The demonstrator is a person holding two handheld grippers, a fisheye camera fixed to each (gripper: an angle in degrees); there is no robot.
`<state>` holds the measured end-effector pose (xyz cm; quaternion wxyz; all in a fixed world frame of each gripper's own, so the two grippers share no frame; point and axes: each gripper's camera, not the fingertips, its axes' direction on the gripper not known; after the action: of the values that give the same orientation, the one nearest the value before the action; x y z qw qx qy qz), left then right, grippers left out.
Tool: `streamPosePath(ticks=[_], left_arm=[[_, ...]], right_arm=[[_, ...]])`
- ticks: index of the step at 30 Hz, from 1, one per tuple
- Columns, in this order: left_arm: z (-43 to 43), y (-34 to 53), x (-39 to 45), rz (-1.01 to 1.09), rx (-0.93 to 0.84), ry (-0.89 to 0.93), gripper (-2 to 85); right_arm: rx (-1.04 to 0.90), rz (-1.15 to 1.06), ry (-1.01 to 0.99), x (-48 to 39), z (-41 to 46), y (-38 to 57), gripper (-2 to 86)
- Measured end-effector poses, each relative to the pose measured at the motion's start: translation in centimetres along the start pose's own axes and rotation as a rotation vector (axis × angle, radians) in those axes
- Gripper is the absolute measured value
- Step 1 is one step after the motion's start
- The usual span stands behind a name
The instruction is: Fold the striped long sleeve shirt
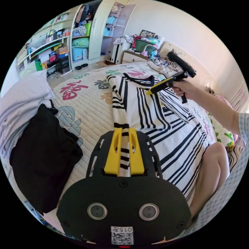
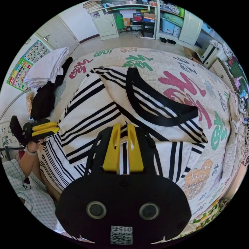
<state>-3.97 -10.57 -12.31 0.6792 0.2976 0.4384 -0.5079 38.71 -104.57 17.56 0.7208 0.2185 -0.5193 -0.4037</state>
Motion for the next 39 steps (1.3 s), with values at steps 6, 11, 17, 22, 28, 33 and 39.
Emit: streamPosePath(ticks=[6,11,17,22,28,33,39], left_arm=[[-1.5,-0.3,-1.1,-0.067,0.025,0.065,7.1],[-4.1,-1.4,-0.4,-0.01,0.153,0.067,6.9],[-0.6,-2.1,-0.7,-0.038,0.059,0.055,5.6],[-0.1,-1.2,-2.2,-0.116,0.047,0.09,2.8],[-0.4,-1.9,-2.3,-0.102,-0.006,0.102,4.9],[-3.6,-6.5,-3.8,-0.012,0.144,0.161,9.5],[2.2,-19.4,-5.0,0.022,0.084,0.072,13.9]], right_arm=[[-0.003,0.011,-0.055,1.1,-1.4,1.4,3.3],[0.246,-0.079,-0.129,-0.9,-5.6,-1.3,9.0],[-0.047,-0.009,-0.314,-2.0,1.4,-7.8,6.5],[0.001,0.045,-0.301,0.6,0.9,-5.9,0.3],[0.063,0.033,-0.359,1.7,0.9,-2.1,4.4],[0.285,0.038,-0.104,6.8,-4.6,4.1,8.0],[0.119,0.253,0.046,15.8,-4.2,9.3,13.3]])
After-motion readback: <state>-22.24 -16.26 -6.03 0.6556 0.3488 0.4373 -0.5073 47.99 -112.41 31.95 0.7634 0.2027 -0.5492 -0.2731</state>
